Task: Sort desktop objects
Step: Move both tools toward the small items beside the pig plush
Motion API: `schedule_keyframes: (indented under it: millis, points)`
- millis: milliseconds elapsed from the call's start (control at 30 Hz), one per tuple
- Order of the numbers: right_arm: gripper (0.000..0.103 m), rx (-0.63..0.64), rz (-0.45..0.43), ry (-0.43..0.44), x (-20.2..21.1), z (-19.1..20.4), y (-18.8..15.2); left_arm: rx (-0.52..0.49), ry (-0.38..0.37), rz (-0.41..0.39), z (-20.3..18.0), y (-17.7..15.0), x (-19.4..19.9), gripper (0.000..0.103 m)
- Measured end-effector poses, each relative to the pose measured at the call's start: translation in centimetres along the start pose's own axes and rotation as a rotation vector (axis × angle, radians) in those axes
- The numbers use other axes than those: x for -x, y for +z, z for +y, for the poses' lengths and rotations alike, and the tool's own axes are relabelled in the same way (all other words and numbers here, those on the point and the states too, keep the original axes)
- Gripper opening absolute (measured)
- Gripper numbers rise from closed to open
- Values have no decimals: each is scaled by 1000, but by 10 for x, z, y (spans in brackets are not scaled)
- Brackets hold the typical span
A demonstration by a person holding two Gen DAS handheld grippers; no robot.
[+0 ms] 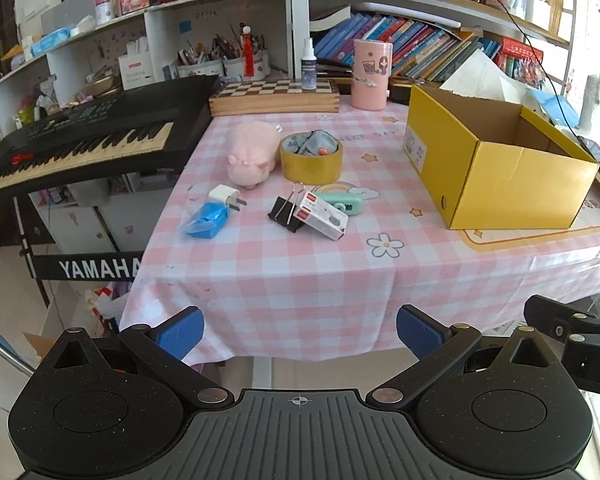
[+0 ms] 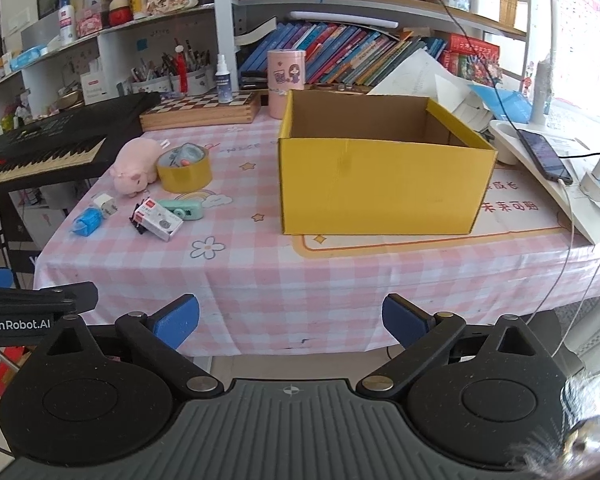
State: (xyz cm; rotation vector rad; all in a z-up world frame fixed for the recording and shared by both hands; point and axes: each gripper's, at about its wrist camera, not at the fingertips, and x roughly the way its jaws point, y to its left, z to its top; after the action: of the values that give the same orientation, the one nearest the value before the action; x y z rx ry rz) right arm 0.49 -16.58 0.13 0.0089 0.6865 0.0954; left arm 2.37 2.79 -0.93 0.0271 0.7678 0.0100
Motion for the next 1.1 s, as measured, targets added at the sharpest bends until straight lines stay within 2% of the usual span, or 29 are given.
schedule_keyframes:
  millis: [600, 1100]
  points:
    - [98, 51, 19, 52, -11, 25, 7, 38, 29, -4, 25, -1, -1, 103]
    - [88, 129, 50, 129, -32, 52, 17, 137, 63, 9, 54, -3, -11, 102]
